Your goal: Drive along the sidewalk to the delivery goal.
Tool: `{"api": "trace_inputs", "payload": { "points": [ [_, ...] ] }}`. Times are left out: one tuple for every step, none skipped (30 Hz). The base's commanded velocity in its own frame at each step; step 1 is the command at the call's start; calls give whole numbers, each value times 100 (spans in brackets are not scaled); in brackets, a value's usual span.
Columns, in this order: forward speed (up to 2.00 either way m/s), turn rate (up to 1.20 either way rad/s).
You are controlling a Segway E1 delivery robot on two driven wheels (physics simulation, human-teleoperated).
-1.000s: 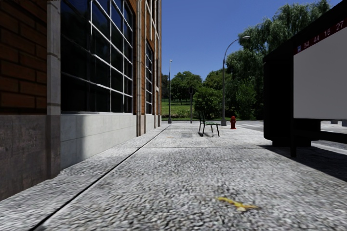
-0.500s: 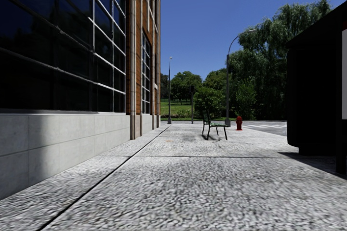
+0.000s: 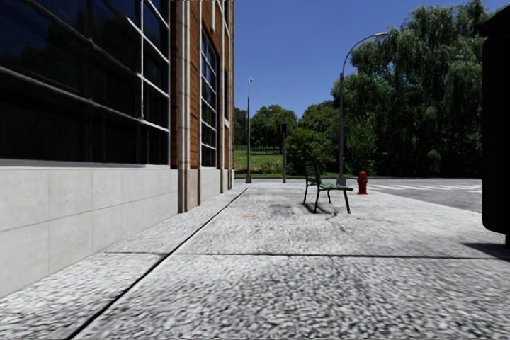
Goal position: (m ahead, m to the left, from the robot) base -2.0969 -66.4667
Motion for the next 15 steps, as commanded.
{"api": "trace_inputs", "payload": {
  "points": [
    [200,0],
    [200,0],
    [200,0],
    [200,0],
    [200,0],
    [200,0],
    [200,0],
    [200,0],
    [200,0],
    [200,0],
    [200,0],
    [200,0],
    [200,0],
    [200,0],
    [200,0]
  ]
}}
